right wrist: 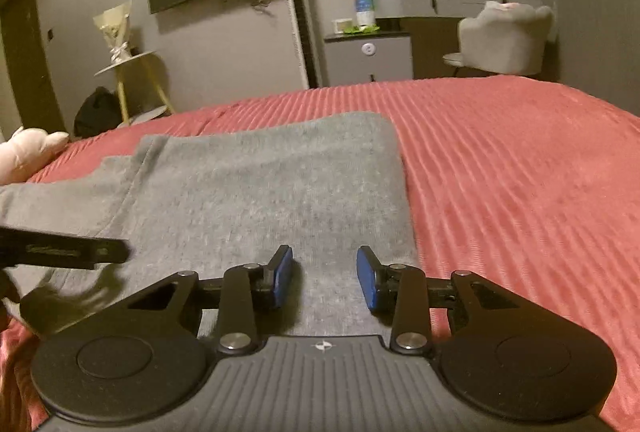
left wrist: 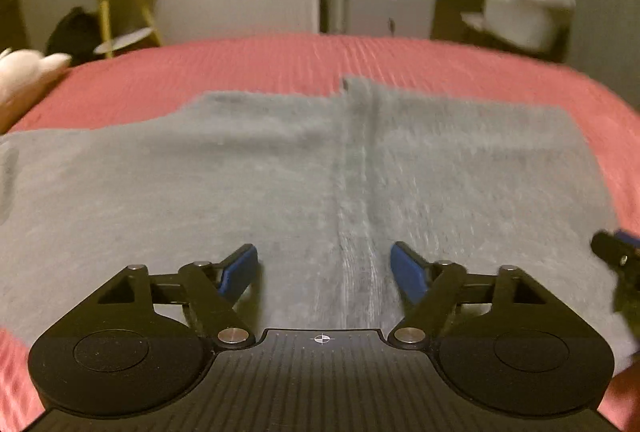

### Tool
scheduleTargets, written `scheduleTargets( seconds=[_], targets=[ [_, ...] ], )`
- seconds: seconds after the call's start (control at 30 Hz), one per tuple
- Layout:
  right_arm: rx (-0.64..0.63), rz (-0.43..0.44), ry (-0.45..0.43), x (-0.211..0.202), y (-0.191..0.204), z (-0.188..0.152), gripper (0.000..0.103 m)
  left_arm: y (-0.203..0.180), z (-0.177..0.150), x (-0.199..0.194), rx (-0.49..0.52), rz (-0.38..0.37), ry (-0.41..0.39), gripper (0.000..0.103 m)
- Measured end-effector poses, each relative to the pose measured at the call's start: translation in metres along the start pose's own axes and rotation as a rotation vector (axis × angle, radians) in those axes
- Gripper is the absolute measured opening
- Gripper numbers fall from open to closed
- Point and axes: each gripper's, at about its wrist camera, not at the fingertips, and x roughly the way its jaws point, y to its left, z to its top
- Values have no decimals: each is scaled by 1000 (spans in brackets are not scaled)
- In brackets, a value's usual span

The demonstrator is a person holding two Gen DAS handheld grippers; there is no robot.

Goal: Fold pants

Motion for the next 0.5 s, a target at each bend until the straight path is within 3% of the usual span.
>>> scheduleTargets(
  seconds=[0.1, 0.17, 0.2, 0.27, 0.3, 0.37, 0.5],
  targets=[
    [38, -6, -62, -20, -1, 4, 35, 8, -13, -32, -44, -66, -85, 85],
    [43, 26, -102, -35, 4, 3, 37, 5, -21, -35, -29, -73, -64, 89],
    [40, 43, -101, -39, 8, 0, 39, 2, -24, -29, -17, -75, -16, 89],
    [24, 65, -57, -38, 15, -3, 41, 0, -29, -6, -11, -65, 118, 94],
    [8, 65, -16, -34, 19, -6, 49, 3, -31, -1, -44, -60, 112, 96],
    [-56, 35, 76, -20, 28, -12, 54, 7, -28, -4, -69, -39, 87, 94],
    [-98, -2, 51, -22, 37, -15, 56, 22, -26, -11, -116, 6, 54, 94]
  ],
)
